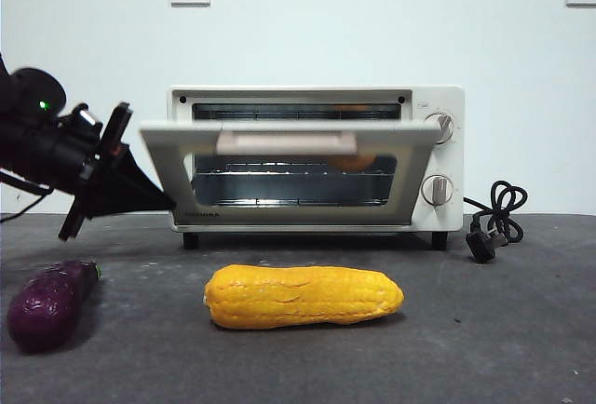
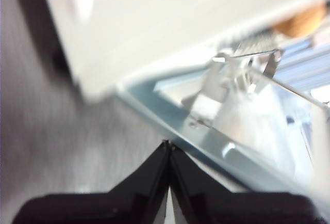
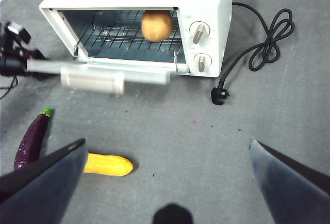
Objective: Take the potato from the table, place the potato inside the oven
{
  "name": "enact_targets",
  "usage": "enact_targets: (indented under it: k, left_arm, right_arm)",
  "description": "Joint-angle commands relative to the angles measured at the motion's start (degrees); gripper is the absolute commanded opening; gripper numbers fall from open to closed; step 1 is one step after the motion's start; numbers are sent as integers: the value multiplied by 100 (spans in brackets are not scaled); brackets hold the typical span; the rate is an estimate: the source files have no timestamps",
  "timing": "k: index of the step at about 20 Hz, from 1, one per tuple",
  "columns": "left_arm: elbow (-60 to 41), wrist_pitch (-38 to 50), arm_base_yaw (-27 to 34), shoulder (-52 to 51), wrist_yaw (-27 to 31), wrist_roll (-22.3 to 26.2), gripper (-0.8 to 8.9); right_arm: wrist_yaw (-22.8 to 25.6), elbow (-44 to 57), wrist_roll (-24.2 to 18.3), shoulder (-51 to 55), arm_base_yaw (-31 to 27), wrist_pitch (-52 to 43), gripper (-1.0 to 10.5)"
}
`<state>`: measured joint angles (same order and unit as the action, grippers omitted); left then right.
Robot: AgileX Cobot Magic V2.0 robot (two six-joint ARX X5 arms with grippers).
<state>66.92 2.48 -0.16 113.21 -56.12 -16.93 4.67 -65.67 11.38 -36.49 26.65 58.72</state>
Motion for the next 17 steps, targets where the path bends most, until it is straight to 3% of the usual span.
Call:
enact_targets:
  k: [1, 4, 9, 13, 17]
  left_arm:
    - [39, 988, 24, -205, -57, -756, -8]
    - [74, 1591, -35, -210, 59, -1222, -8]
    - [74, 1368, -101, -479, -238, -1224, -8]
    - [74, 640, -103, -1360, -157, -734, -8]
    - [74, -1060, -155, -2675, 540, 341, -8]
  right_arm:
    - [15, 9, 59, 13, 13, -33, 566]
    - [15, 9, 59, 13, 13, -28, 567]
    - [13, 9, 55, 11, 13, -31, 567]
    - [-24, 9, 9, 9, 13, -22, 566]
    - [-44, 9, -192, -61, 13, 74, 566]
